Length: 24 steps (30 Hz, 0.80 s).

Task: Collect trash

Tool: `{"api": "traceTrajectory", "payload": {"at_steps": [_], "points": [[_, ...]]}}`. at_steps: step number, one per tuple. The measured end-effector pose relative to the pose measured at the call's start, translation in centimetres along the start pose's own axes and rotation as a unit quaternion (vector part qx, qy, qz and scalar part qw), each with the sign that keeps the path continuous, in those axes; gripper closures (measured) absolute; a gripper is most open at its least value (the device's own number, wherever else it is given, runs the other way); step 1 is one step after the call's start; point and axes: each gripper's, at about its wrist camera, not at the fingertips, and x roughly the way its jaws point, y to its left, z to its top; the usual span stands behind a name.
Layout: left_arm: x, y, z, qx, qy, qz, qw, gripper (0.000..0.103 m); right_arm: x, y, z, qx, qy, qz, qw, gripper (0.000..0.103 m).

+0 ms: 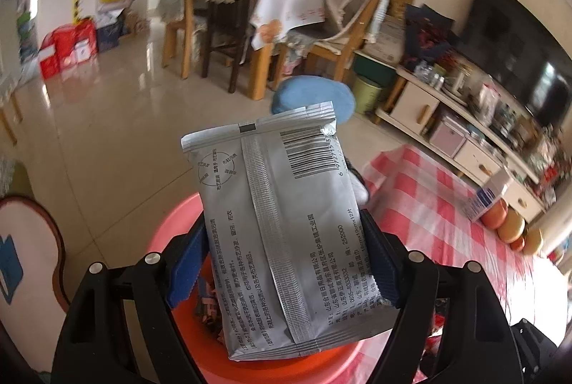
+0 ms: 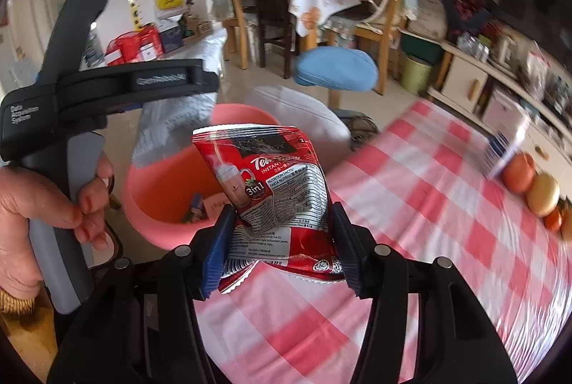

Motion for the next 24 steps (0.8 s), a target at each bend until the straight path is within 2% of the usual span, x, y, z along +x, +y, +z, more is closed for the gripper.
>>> {"api": "traceTrajectory", "payload": {"at_steps": [5,7,8,9,12,14,19,24], "points": [[1.0,2.0,0.3,-0.03,0.009,0.014,0.9994,0.024,1.6,2.4,1.5,-0.024,-0.002,0.012,1.0,0.047],[1.3,2.8,0.3,-0.04,0.015,0.025,0.9988,0.023,2.4,3.1,1.9,-0.036,-0.003,0.011,0.999,0.04],[1.6,3.2,0.4,-0.047,0.021,0.028,0.9983,0.023,2.9,3.4,1.9,-0.043,-0.005,0.006,0.999,0.028],[1.9,3.5,0.4,-0.055,0.026,0.03,0.9977,0.023,3.3,3.6,1.9,-0.047,-0.007,0.002,0.999,0.021],[2.1,3.7,0.3,-0.057,0.028,0.037,0.9973,0.022,3.5,3.1,1.5,-0.029,-0.008,0.001,1.0,0.019],[2.1,3.3,0.3,-0.051,0.027,0.038,0.9976,0.015,3.0,2.4,1.0,-0.011,-0.018,0.006,1.0,0.016],[1.6,2.3,0.4,-0.033,0.017,0.038,0.9986,0.012,1.2,0.8,-0.4,0.013,-0.03,-0.01,0.999,0.015],[1.2,1.4,0.5,-0.033,0.009,0.021,0.9992,0.008,0.1,-0.9,-2.3,0.039,-0.029,-0.027,0.998,0.012]]}}
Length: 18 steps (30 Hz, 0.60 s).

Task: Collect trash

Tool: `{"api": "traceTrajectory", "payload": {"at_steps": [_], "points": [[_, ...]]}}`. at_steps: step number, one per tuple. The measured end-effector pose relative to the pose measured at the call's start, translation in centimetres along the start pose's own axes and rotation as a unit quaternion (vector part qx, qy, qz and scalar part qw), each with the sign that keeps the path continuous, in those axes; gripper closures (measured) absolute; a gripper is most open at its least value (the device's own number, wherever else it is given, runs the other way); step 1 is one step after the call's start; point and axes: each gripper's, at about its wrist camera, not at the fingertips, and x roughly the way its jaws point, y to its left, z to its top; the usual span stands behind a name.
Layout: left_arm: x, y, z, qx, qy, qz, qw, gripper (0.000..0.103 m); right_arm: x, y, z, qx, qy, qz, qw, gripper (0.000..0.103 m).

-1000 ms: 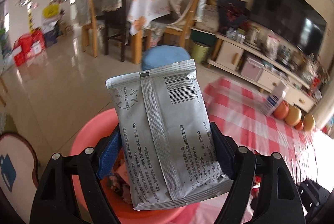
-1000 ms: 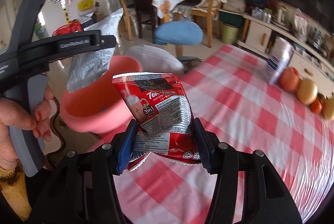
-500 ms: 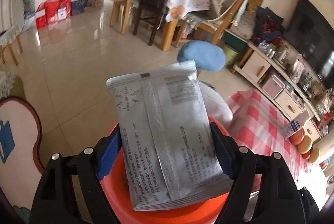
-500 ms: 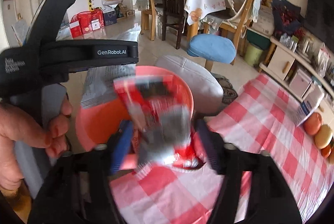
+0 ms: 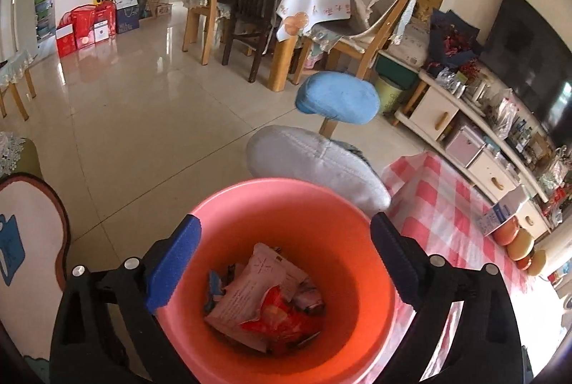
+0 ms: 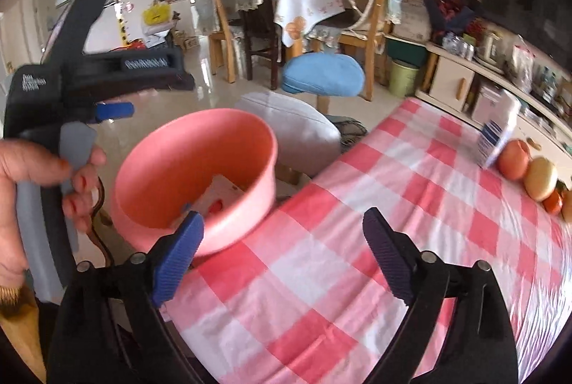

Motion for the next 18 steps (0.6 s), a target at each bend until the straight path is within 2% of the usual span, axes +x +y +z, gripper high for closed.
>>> {"api": "traceTrajectory", "payload": {"at_steps": [9,18], "points": [[-0.7,-3.3,-0.8,0.053,-0.009,-0.011,0.9985,0.008,-1.5,-2.8,-2.6,0.037,0.007,-0.016,0.999,0.011],[-2.1,-8.9,-2.1,0.122,-0.023,-0.037,0.9916,0.008,-3.6,-5.0,-3.7,0.054,-0.004,-0.03,0.998,0.011]]}}
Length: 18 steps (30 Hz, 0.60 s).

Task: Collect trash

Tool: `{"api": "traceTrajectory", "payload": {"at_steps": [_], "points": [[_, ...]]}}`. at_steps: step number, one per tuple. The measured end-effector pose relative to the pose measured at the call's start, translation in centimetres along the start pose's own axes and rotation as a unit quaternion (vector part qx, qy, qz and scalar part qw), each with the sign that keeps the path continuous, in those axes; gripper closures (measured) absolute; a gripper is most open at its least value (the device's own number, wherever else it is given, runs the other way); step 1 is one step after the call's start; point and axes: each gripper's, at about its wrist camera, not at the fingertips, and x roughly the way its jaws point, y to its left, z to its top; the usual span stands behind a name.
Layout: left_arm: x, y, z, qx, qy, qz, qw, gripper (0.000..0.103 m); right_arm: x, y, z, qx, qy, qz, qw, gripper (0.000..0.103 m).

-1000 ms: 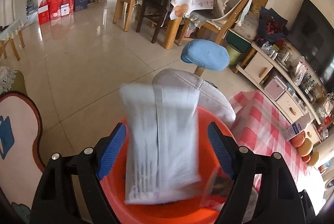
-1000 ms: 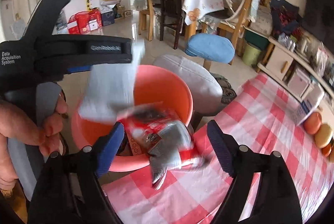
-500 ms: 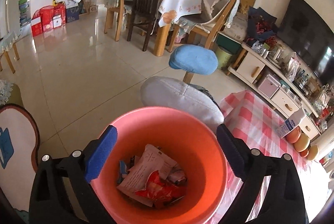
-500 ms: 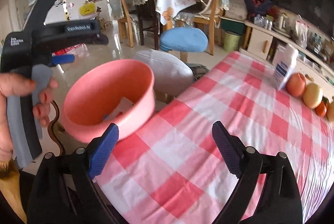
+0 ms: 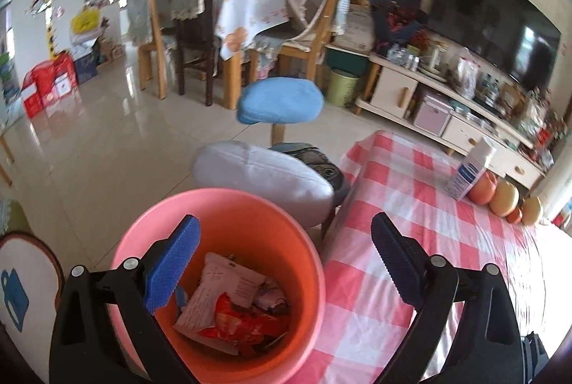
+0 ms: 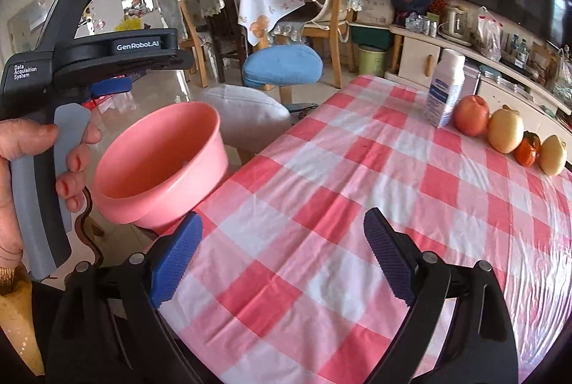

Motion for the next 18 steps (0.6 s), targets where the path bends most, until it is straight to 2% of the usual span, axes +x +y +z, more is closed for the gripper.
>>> {"api": "traceTrajectory", "payload": {"at_steps": [18], "points": [[-2.2,-9.2,-0.7,0.081,-0.023,-0.032,0.9959,0.008,-3.8,-5.5,-1.2,0.025,-0.02,-0.043,0.999,0.01]]}}
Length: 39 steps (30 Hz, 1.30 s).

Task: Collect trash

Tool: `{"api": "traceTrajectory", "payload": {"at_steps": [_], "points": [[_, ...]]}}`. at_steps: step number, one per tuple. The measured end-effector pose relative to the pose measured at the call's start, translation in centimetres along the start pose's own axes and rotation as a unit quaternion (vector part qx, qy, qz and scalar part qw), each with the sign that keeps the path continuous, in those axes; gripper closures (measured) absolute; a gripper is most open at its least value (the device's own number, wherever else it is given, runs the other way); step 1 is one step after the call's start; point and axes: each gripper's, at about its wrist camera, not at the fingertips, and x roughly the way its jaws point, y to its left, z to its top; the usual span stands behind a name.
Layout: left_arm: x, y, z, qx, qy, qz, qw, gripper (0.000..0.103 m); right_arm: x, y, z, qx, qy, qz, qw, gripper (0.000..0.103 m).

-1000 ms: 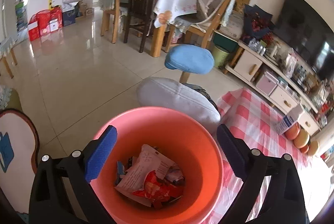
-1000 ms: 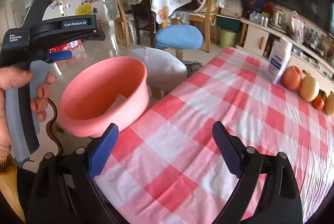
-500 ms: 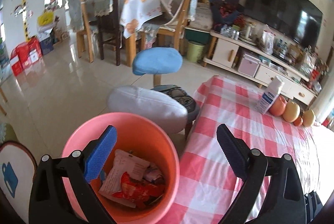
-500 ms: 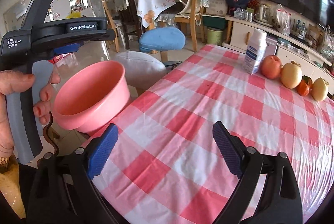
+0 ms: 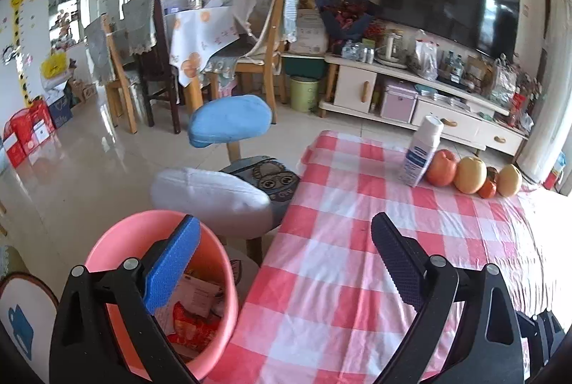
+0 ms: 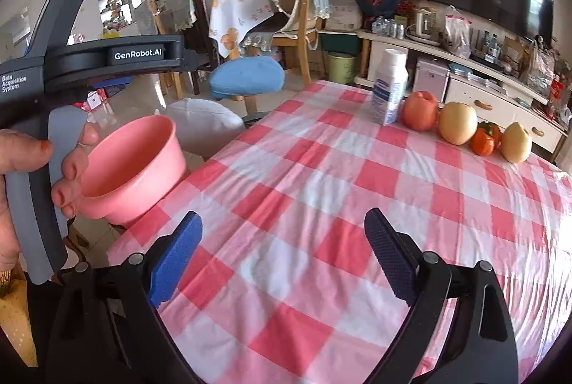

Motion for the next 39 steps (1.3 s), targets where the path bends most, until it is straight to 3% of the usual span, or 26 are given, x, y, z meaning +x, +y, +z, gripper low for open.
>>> {"api": "traceTrajectory", "payload": {"at_steps": [12,25,39], "points": [[-1.7,-6.7,-0.1,0.054,-0.029,-0.039,0.9973,0.008,-2.3,-4.2,-0.7,0.023,-0.019,-0.03,0.999,0.01],[-2.9,-12.9,-0.8,0.089,-0.046,-0.057,0.9933,0.007,-4.8,-9.3,-1.8,0.05,-0.043,-0.068,0.995,0.01],[-3.1,-19.8,-2.7,0.14,-0.047,-0.076,0.9862,0.007,-7.6,-15.1,-3.5,0.06,-0.067,-0.139,0.986,0.009]]}}
